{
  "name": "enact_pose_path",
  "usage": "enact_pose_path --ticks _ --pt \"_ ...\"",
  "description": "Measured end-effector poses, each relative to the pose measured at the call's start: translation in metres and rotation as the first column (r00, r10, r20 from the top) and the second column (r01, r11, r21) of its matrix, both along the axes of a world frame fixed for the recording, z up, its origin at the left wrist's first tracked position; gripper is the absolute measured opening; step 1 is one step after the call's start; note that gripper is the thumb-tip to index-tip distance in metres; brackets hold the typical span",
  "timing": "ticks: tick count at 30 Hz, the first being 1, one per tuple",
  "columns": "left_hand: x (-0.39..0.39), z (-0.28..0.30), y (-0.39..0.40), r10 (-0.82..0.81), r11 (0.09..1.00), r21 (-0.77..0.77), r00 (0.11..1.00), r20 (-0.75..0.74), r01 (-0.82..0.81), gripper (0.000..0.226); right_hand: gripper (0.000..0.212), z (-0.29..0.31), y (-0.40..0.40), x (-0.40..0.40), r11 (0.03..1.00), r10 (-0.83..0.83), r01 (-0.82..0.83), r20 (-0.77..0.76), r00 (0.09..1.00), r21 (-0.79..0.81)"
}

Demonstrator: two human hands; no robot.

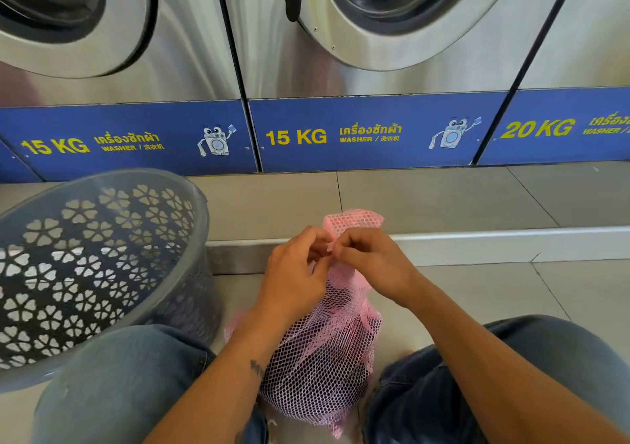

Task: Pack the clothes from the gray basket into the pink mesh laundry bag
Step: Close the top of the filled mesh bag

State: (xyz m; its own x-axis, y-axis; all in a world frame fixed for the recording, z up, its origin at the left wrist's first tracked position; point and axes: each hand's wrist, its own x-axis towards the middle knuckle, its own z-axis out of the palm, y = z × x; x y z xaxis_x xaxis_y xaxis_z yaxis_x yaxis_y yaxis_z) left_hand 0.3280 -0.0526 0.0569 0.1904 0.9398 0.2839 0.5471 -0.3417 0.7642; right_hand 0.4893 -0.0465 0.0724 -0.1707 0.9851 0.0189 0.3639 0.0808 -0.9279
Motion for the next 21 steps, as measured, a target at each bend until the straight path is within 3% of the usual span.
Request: enact_pose_path --ticks 4,7,10,15,21 --pt "0.003 -0.001 0.003 0.024 1.000 -0.008 0.999 0.026 -0.023 0.005 0.026 0.000 0.001 0.002 0.996 -0.083 0.082 0.016 0.996 0.028" --pt "0.005 0.001 0.006 0.088 0.994 -0.075 0.989 0.120 -0.080 0.010 0.034 0.002 -0.001 0.004 0.996 -0.093 0.093 0.005 0.996 0.018" --pt "0.006 0.006 0.011 0.156 0.982 -0.128 0.980 0.126 -0.140 0.017 0.034 0.009 -0.004 0.005 0.998 -0.048 0.046 0.073 0.996 0.032" --pt "-0.005 0.015 0.024 0.304 0.918 -0.316 0.938 0.169 -0.240 0.008 0.032 0.021 -0.012 0.021 0.993 0.112 -0.105 0.202 0.973 -0.046" --pt "0.002 0.009 0.021 0.156 0.915 -0.395 0.973 0.167 -0.079 0.009 0.028 0.016 -0.008 0.042 0.993 0.116 -0.092 0.513 0.851 -0.072"
